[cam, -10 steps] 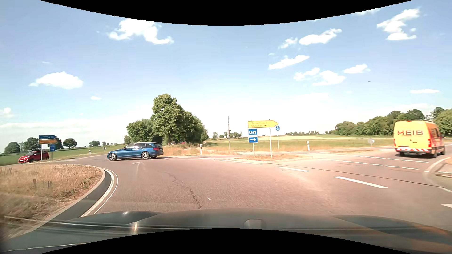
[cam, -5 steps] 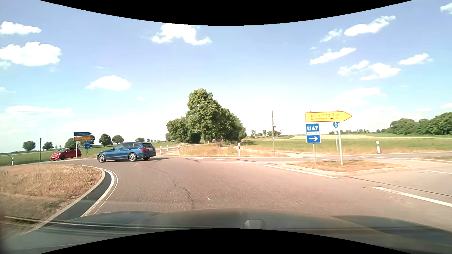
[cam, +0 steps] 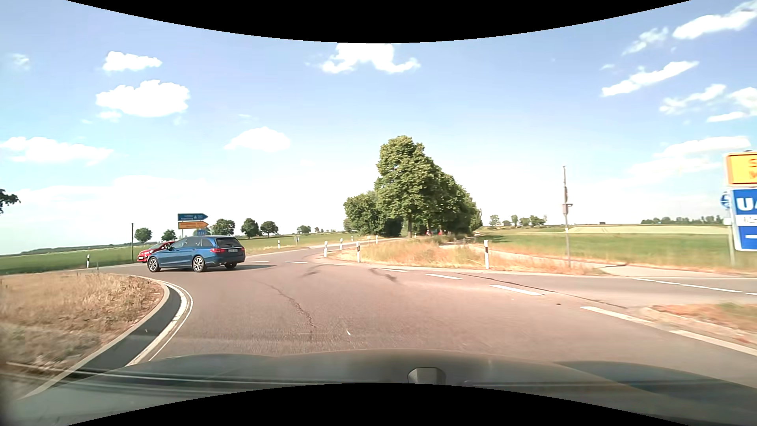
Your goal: Follow the waypoints while adhering to traffic rules and regulations
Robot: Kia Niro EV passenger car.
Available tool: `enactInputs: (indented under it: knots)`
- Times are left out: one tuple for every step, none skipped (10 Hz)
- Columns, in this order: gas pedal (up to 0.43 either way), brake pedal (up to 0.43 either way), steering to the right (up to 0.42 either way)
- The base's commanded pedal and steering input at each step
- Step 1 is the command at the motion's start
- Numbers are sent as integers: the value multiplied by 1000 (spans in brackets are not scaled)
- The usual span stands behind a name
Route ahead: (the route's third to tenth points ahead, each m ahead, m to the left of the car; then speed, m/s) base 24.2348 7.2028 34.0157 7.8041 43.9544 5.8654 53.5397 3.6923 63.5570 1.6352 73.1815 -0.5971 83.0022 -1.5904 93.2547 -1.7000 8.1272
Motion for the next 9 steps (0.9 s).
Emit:
enactInputs:
  knots:
    - [150,6,-211]
    - [150,6,-210]
    - [150,6,-209]
    - [150,6,-206]
    - [150,6,-203]
    - [150,6,-192]
    - [150,6,-181]
    - [150,6,-166]
    - [150,6,-155]
